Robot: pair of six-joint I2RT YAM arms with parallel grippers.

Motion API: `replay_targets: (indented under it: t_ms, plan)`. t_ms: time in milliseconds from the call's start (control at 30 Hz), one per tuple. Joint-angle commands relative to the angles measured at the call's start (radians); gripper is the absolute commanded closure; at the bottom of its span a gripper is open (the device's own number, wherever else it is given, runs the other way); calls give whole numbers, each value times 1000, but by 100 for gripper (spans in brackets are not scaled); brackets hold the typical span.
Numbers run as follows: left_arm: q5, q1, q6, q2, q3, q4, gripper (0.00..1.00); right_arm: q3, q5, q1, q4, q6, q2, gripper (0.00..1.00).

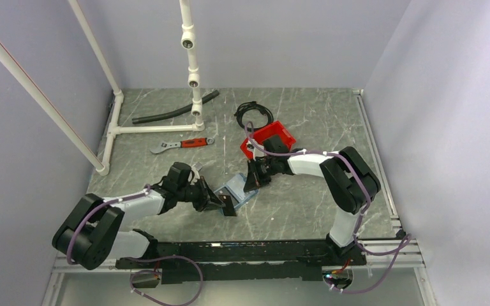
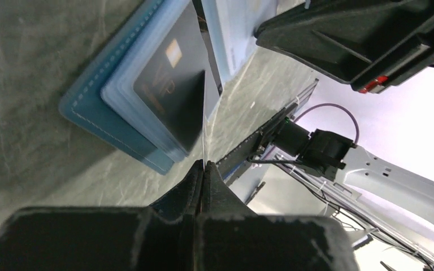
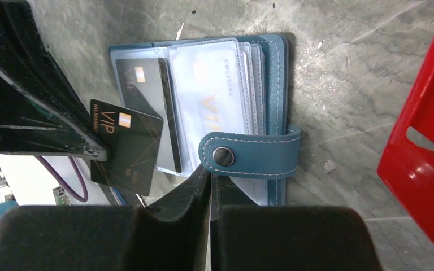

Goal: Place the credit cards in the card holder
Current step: Insert the credit card into the card holder.

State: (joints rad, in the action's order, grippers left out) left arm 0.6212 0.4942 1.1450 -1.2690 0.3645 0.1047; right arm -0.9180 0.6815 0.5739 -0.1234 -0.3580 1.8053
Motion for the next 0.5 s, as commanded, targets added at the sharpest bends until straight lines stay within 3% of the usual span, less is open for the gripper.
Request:
replay_targets:
  t_ms: [0, 467]
  plan:
    - [-60, 13, -16, -38, -19, 152, 100, 7, -84, -3, 22, 43, 24, 95]
    - [-61, 14, -12, -172, -39, 371, 100, 14, -61, -3, 35, 41, 38, 100]
